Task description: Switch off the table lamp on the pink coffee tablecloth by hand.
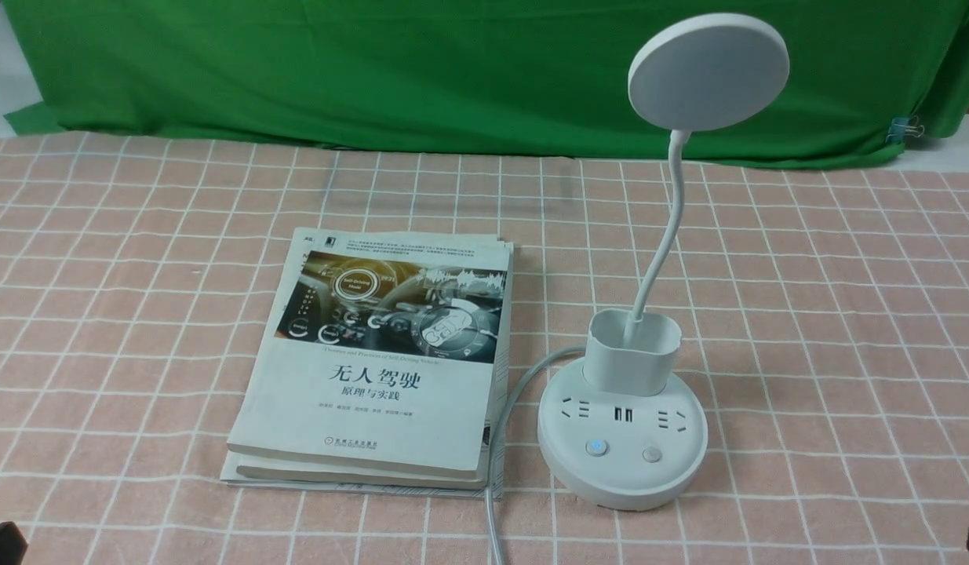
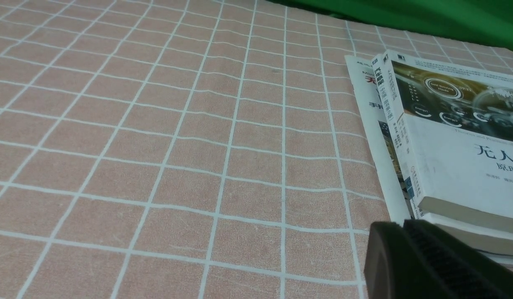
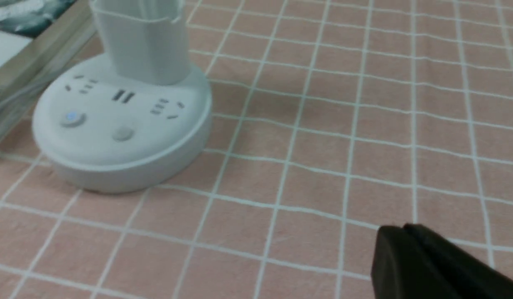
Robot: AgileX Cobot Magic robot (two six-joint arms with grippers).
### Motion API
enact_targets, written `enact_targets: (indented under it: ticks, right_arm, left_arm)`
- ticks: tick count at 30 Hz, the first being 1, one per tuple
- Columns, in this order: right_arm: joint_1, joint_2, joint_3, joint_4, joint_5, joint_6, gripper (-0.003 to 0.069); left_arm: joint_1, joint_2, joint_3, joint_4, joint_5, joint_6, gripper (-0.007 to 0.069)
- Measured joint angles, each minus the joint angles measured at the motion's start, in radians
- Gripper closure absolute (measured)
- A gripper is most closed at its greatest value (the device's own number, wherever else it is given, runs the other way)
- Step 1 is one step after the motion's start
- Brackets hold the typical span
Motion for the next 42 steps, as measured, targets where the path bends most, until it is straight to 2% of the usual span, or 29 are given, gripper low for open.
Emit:
enact_targets:
  ticks: [5,9,20,42]
  right_arm:
    - [-0.093,-0.176,0.055,0.0,-0.006,0.007,0.062]
    - [-0.148,-0.277,0.055,-0.001,0.066,-0.014,0.0619]
    - [-0.157,-0.287,0.055,-0.001,0.116,-0.093,0.062]
    - [-0.157,-0.287,0.055,0.0,0.116,-0.06,0.0596]
  left_arm:
    - [0.0,0.0,0.0,0.0,0.0,0.0,0.0618]
    - [0.0,0.0,0.0,0.0,0.0,0.0,0.0618]
    - [0.0,0.0,0.0,0.0,0.0,0.0,0.0618]
    - [0.0,0.0,0.0,0.0,0.0,0.0,0.0618]
